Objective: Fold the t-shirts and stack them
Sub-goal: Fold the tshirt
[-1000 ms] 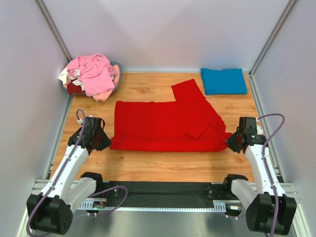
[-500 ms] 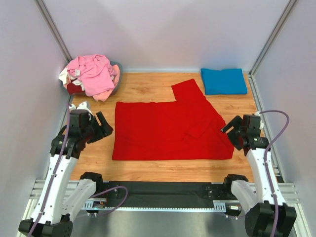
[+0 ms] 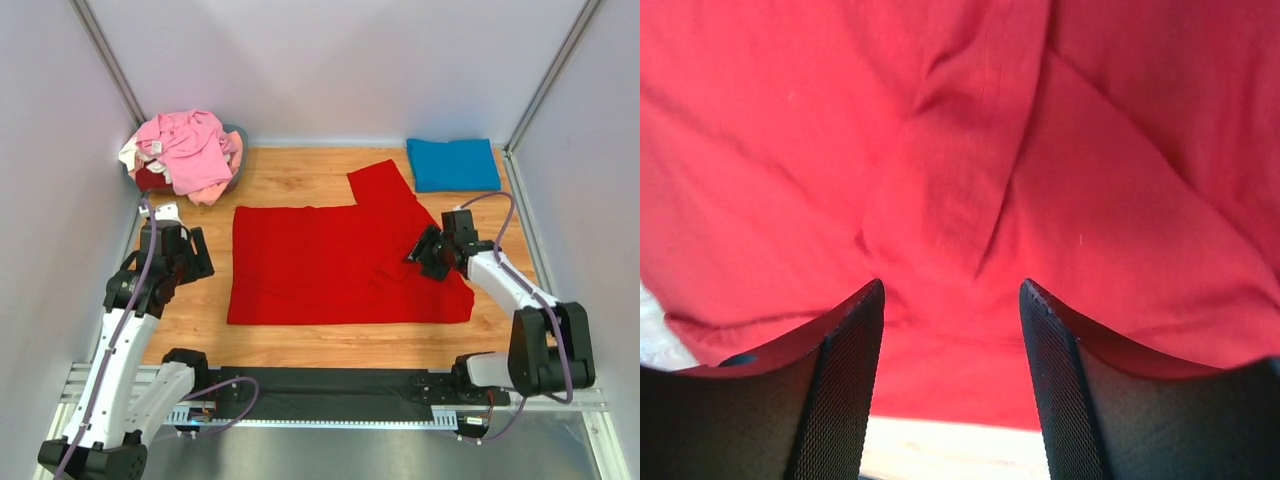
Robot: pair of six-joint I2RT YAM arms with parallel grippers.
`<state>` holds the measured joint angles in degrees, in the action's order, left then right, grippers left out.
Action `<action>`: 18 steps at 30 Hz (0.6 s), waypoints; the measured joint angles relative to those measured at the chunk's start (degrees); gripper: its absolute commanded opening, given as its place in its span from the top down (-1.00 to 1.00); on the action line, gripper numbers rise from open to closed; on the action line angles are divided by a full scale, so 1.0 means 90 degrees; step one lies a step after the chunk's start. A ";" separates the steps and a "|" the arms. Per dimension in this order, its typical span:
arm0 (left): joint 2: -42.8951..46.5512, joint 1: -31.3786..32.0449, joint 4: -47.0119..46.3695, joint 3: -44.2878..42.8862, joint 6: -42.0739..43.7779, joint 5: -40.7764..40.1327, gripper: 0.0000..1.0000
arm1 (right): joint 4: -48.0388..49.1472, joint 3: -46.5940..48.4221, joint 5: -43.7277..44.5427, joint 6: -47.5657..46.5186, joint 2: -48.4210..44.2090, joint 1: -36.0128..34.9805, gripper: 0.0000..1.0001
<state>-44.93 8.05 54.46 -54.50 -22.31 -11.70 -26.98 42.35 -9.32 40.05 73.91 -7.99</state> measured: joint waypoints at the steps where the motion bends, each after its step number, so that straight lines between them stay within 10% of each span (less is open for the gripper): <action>1: 0.0024 0.0000 -0.0005 0.0002 0.0017 -0.0049 -0.54 | 0.0085 0.0056 0.0000 -0.0002 0.0189 -0.0005 -0.15; 18: -0.0051 -0.0002 -0.0024 0.0002 0.0061 -0.0291 -0.51 | 0.0840 0.0517 -0.0010 -0.0005 0.1622 -0.0070 -0.06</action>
<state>-45.39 8.03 54.24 -54.48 -21.76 -14.33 -19.42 47.00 -9.41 40.01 88.51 -8.62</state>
